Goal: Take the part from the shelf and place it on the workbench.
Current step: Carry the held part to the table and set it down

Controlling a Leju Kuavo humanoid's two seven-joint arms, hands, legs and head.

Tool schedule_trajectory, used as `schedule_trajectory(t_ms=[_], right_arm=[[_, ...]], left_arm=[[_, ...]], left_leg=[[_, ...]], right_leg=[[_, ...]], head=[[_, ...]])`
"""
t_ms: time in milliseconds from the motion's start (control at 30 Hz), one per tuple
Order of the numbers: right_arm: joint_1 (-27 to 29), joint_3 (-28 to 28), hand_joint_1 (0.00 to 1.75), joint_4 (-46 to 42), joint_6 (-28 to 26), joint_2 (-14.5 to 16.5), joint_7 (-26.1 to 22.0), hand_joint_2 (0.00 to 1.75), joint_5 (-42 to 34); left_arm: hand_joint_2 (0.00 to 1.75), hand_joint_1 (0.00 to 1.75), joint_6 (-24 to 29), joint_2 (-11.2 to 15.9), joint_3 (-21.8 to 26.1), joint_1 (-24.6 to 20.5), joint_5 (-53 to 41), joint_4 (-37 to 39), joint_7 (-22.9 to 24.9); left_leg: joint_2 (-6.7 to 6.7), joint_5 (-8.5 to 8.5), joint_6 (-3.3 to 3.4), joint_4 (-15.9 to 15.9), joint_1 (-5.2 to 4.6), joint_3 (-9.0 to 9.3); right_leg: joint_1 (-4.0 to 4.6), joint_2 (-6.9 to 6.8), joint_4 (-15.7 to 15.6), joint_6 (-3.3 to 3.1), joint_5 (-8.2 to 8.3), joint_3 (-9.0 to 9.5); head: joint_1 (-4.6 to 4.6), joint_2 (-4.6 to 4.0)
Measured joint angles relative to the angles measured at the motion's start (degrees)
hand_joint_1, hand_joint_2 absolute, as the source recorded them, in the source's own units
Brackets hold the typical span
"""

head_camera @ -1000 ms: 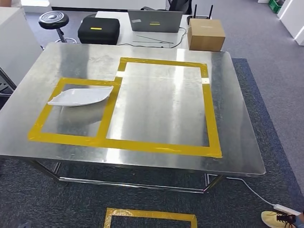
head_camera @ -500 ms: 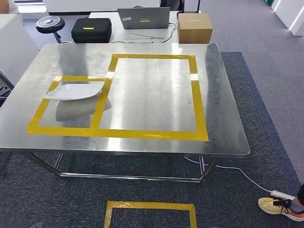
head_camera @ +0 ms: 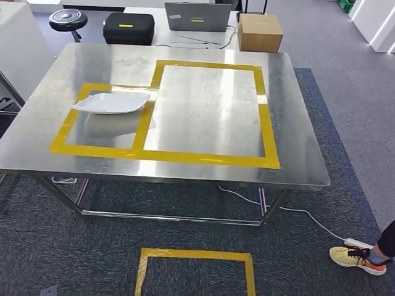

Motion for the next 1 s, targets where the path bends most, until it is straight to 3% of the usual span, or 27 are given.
schedule_trajectory(t_ms=[33,100,133,233,267,300,400,467,533,567,600,633,667,733,800,933,1000], right_arm=[[0.0,0.0,0.00,0.0,0.0,0.0,0.0,0.00,0.1],[0.0,0.0,0.00,0.0,0.1,0.0,0.0,0.00,0.2],[0.1,0.0,0.00,0.0,0.1,0.0,0.0,0.00,0.2],[-0.1,-0.2,0.00,0.0,0.2,-0.2,-0.1,0.00,0.3],[-0.2,-0.2,0.00,0.0,0.2,-0.3,-0.1,0.00,0.3],[-0.2,-0.3,0.00,0.0,0.3,-0.4,-0.2,0.00,0.4],[0.0,-0.4,0.00,0.0,0.5,-0.4,-0.2,0.00,0.5],[0.0,-0.6,0.00,0.0,0.6,-0.5,-0.4,0.00,0.5],[-0.1,-0.8,0.00,0.0,0.7,-0.6,-0.6,0.00,0.5],[-0.1,-0.9,0.00,0.0,0.7,-0.6,-0.6,0.00,0.5],[0.0,-1.0,0.00,0.0,0.7,-0.6,-0.6,0.00,0.5],[0.1,-1.1,0.00,0.0,0.7,-0.6,-0.6,0.00,0.5],[0.1,-1.2,0.00,0.0,0.7,-0.6,-0.6,0.00,0.5],[0.1,-1.3,0.00,0.0,0.7,-0.6,-0.6,0.00,0.5],[0.0,-1.4,0.00,-0.1,0.6,-0.7,-0.6,0.00,0.5],[0.2,-1.4,0.00,-0.1,0.6,-0.8,-0.6,0.00,0.5],[0.3,-1.4,0.00,-0.1,0.6,-0.8,-0.6,0.00,0.5]], left_arm=[[0.00,0.00,0.0,0.0,0.0,0.0,-0.1,0.0,0.0],[0.00,0.00,-0.1,0.0,-0.2,0.1,-0.9,0.0,0.0],[0.00,0.00,-0.2,-0.1,-0.3,0.1,-1.5,0.1,0.0],[0.00,0.00,-0.3,-0.4,-1.1,0.1,-3.7,0.1,0.0],[0.00,0.00,-0.4,-0.5,-1.4,0.1,-4.3,0.1,0.0],[0.00,0.00,-0.3,-0.6,-1.7,0.1,-4.8,0.1,0.1],[0.00,0.00,0.4,-0.8,-2.8,0.1,-6.8,0.1,0.2],[0.00,0.00,0.5,-1.0,-3.6,0.2,-7.4,0.2,0.4],[0.00,0.00,0.5,-1.0,-4.0,0.2,-7.4,0.3,0.7],[0.00,0.00,0.5,-1.0,-4.1,0.2,-7.3,0.3,0.8],[0.00,0.00,0.4,-1.1,-4.1,0.2,-7.2,0.4,0.9],[0.00,0.00,0.4,-1.1,-4.1,0.3,-7.1,0.4,1.0],[0.00,0.00,0.4,-1.1,-4.1,0.3,-7.0,0.4,1.1],[0.00,0.00,0.3,-1.3,-4.1,0.2,-7.0,0.4,1.1],[0.00,0.00,0.3,-1.5,-4.1,0.0,-7.0,0.5,1.1],[0.00,0.00,0.3,-1.7,-4.1,0.1,-7.0,0.5,1.1],[0.00,0.00,0.2,-1.8,-4.1,0.1,-7.0,0.5,1.1]], left_leg=[[0.04,0.40,0.19,0.0,-0.12,-0.51],[0.11,1.14,0.33,0.1,-0.42,-1.44],[0.12,1.44,0.34,0.1,-0.56,-1.79],[0.13,2.06,0.12,0.2,-0.98,-2.28],[0.16,2.22,-0.08,0.3,-1.09,-2.41],[0.21,2.40,-0.34,0.4,-1.12,-2.54],[0.22,2.48,-1.29,0.7,-1.06,-3.01],[0.05,-0.13,-2.02,3.6,-0.95,-4.44],[-0.03,-4.72,-2.67,10.7,-0.62,-7.44],[-0.03,-6.40,-2.90,14.2,-0.47,-8.78],[-0.03,-7.02,-3.07,16.2,-0.33,-9.37],[-0.03,-6.48,-3.19,16.0,-0.20,-8.89],[-0.03,-5.04,-3.26,13.6,-0.06,-7.30],[-0.12,-2.01,-3.38,5.8,0.16,-2.61],[-0.45,-0.83,-2.79,1.2,0.19,-0.17],[-0.52,0.13,-0.71,0.8,-0.19,-0.75],[-0.36,1.05,0.14,0.7,-0.11,-1.59]], right_leg=[[0.02,0.00,4.3,0.08,-2.41,-1.54],[0.07,0.00,9.2,-0.08,-4.51,-2.55],[0.15,0.00,8.2,-0.32,-4.01,-1.33],[0.62,-0.22,-4.1,-1.59,-0.05,6.92],[0.78,-0.34,-7.3,-1.87,0.63,8.74],[0.93,-0.44,-8.9,-2.06,0.82,9.51],[0.88,-0.45,-9.3,-2.63,1.52,9.14],[0.54,-0.49,-9.6,-3.20,2.39,8.65],[0.47,-0.47,-9.6,-3.44,3.10,7.70],[0.47,-0.45,-9.5,-3.40,3.40,7.22],[0.45,-0.44,-9.4,-3.30,3.67,6.72],[0.42,-0.44,-9.3,-3.16,3.92,6.24],[0.35,-0.42,-9.0,-2.97,4.13,5.78],[0.33,-0.36,-8.4,-2.45,4.45,5.00],[0.49,-0.31,-7.9,-1.88,4.75,4.49],[0.14,-0.29,-7.9,-0.63,5.20,4.04],[0.01,-0.30,-4.3,-0.12,1.75,2.43]], head=[[0.06,0.00],[0.06,-0.01],[0.07,-0.01],[0.05,0.00],[0.01,0.00],[-0.01,-0.01],[0.02,-0.01],[-0.24,-0.01],[-0.53,0.00],[-0.57,-0.01],[-0.56,-0.01],[-0.56,-0.01],[-0.56,-0.01],[-0.65,-0.01],[-0.61,-0.01],[-0.37,-0.01],[-0.16,-0.01]])
